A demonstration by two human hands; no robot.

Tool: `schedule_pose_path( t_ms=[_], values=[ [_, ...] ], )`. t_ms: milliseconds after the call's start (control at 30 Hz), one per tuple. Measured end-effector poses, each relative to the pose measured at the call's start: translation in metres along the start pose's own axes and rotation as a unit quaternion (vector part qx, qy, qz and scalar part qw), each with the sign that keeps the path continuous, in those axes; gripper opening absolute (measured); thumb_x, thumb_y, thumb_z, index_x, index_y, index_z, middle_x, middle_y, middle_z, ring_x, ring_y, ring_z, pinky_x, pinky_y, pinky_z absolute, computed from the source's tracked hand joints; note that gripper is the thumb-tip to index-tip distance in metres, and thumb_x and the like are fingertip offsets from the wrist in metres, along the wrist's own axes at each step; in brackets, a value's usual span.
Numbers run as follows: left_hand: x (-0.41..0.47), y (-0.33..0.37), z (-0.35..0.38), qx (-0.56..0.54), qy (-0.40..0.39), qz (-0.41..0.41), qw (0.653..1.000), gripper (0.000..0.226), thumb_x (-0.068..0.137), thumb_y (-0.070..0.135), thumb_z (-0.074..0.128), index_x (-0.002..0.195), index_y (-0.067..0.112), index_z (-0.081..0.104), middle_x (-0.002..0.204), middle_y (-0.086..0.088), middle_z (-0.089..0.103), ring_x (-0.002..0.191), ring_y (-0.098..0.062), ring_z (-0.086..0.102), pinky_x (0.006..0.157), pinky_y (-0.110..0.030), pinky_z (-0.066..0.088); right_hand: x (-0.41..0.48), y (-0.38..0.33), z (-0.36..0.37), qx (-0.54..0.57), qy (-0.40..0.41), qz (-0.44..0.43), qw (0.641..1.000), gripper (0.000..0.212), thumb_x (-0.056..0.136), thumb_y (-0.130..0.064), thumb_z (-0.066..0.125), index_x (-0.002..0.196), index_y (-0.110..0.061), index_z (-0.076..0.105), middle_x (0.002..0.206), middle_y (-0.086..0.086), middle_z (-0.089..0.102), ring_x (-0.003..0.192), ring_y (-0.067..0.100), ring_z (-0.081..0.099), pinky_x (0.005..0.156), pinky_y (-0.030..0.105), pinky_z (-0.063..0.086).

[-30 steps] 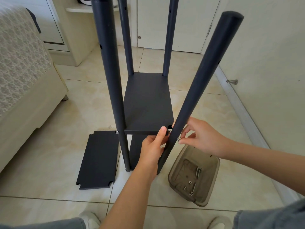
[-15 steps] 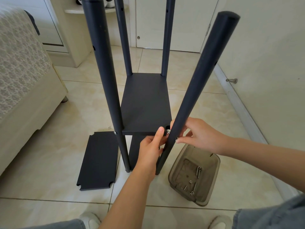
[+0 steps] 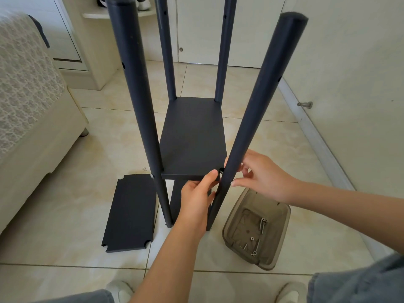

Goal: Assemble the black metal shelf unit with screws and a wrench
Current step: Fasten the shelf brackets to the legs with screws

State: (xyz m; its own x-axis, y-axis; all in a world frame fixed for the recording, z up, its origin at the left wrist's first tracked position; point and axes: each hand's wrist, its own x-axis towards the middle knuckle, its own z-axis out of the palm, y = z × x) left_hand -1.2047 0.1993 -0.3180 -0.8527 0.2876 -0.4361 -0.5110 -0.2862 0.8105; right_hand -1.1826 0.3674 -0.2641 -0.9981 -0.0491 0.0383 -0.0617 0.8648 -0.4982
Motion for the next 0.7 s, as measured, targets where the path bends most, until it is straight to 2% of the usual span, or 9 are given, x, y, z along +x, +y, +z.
schedule_pose_path(
  t_ms=[133, 233, 333, 467, 533, 600, 700],
  values=[
    [-0.002, 0.0, 0.001, 0.005, -0.005, -0.002, 1.0, 0.029, 0.093, 0.031, 0.069, 0.113, 0.009, 0.067, 0.1, 0.002, 0.078, 0.095, -0.008, 0.073, 0.096, -0.028, 0.05, 0.001, -0.001, 0.001, 0.005, -0.001, 0.009, 1.0, 0.033, 0.084, -0.033, 0.075, 0.111, -0.023, 0.06, 0.095, -0.011, 0.054, 0.084, 0.014, 0.06, 0.072, 0.022, 0.055],
    [-0.003, 0.0, 0.003, 0.018, 0.003, -0.003, 1.0, 0.028, 0.093, 0.032, 0.069, 0.112, 0.012, 0.067, 0.097, 0.004, 0.078, 0.092, -0.008, 0.074, 0.083, -0.021, 0.054, 0.001, -0.001, 0.002, 0.017, -0.003, 0.01, 1.0, 0.033, 0.084, -0.031, 0.075, 0.112, -0.023, 0.06, 0.094, -0.013, 0.054, 0.082, 0.011, 0.059, 0.068, 0.015, 0.05],
    [-0.003, 0.0, 0.003, 0.032, 0.012, 0.0, 0.999, 0.032, 0.091, 0.034, 0.071, 0.116, 0.015, 0.067, 0.105, 0.002, 0.076, 0.106, -0.015, 0.07, 0.092, -0.026, 0.051, 0.0, -0.002, 0.001, 0.01, -0.004, 0.019, 1.0, 0.033, 0.085, -0.031, 0.075, 0.113, -0.021, 0.06, 0.092, -0.014, 0.054, 0.08, 0.011, 0.059, 0.067, 0.013, 0.048],
    [-0.006, 0.0, 0.002, 0.051, 0.024, -0.003, 0.998, 0.031, 0.089, 0.038, 0.072, 0.111, 0.015, 0.071, 0.103, -0.004, 0.075, 0.103, -0.021, 0.069, 0.073, -0.02, 0.046, 0.001, -0.001, 0.0, 0.007, -0.011, 0.015, 1.0, 0.034, 0.085, -0.033, 0.075, 0.113, -0.022, 0.06, 0.098, -0.009, 0.055, 0.079, 0.011, 0.058, 0.069, 0.018, 0.05],
    [-0.007, 0.001, 0.001, 0.063, 0.024, -0.001, 0.998, 0.027, 0.089, 0.039, 0.072, 0.105, 0.017, 0.072, 0.099, -0.001, 0.076, 0.099, -0.015, 0.07, 0.068, -0.014, 0.046, 0.002, 0.0, 0.001, 0.023, -0.019, 0.021, 0.999, 0.032, 0.084, -0.034, 0.076, 0.111, -0.031, 0.058, 0.096, -0.013, 0.055, 0.08, 0.009, 0.058, 0.067, 0.014, 0.047],
    [-0.01, 0.004, 0.001, 0.076, 0.022, 0.001, 0.997, 0.022, 0.089, 0.041, 0.072, 0.102, 0.023, 0.071, 0.092, 0.011, 0.076, 0.092, -0.005, 0.071, 0.06, -0.007, 0.044, 0.003, 0.0, 0.0, 0.054, -0.033, 0.035, 0.997, 0.038, 0.084, -0.034, 0.076, 0.102, -0.052, 0.049, 0.094, -0.022, 0.055, 0.083, 0.002, 0.059, 0.064, 0.01, 0.044],
    [-0.014, 0.007, 0.005, 0.128, 0.056, 0.011, 0.99, 0.018, 0.089, 0.045, 0.072, 0.095, 0.029, 0.067, 0.082, 0.02, 0.074, 0.079, 0.005, 0.069, 0.053, -0.005, 0.042, 0.004, -0.003, -0.004, 0.095, -0.051, 0.053, 0.993, 0.051, 0.082, -0.031, 0.078, 0.102, -0.062, 0.043, 0.098, -0.029, 0.058, 0.094, -0.012, 0.056, 0.07, 0.008, 0.045]
  ],
)
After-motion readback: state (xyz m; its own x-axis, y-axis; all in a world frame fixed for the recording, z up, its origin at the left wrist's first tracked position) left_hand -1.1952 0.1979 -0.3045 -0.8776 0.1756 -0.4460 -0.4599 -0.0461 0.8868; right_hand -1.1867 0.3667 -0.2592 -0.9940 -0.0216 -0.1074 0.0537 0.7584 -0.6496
